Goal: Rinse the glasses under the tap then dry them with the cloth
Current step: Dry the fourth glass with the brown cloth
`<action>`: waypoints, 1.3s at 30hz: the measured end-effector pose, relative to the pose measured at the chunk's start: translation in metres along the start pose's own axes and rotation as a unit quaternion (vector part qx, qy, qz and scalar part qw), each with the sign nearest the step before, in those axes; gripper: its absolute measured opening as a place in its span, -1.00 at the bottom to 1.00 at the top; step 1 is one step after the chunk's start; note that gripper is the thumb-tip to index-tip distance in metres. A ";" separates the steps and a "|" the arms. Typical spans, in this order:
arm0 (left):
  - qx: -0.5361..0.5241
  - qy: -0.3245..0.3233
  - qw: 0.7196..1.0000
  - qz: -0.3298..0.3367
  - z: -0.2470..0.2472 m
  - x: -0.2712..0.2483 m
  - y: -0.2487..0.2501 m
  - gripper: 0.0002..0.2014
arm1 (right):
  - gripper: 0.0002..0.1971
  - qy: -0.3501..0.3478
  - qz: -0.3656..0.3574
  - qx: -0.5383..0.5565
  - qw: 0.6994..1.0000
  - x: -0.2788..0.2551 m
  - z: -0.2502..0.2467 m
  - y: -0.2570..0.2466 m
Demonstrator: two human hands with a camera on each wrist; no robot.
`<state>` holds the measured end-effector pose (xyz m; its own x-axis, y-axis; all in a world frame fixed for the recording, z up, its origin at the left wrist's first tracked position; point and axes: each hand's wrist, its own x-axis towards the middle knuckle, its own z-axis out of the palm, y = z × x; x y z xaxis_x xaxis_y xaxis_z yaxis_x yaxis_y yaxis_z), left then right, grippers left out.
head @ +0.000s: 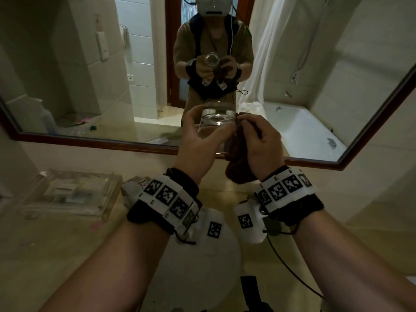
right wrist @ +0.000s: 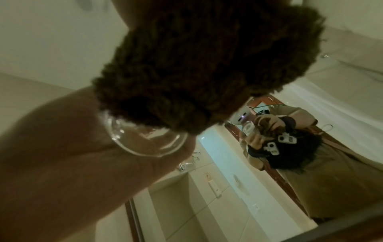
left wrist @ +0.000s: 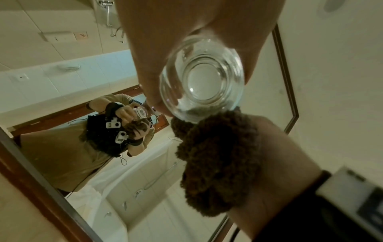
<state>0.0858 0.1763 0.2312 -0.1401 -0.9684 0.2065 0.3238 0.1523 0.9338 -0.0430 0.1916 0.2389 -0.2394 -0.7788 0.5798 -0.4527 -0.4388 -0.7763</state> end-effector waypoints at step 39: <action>-0.298 0.063 0.934 -0.187 -0.060 0.027 -0.041 -0.36 | -0.69 0.022 0.095 -0.066 0.993 -0.028 0.075 0.007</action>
<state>0.1253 0.1321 0.1810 -0.2483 -0.9533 -0.1720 0.7433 -0.3014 0.5973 0.0248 0.1769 0.1989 -0.3674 -0.8205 0.4379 -0.5030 -0.2208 -0.8356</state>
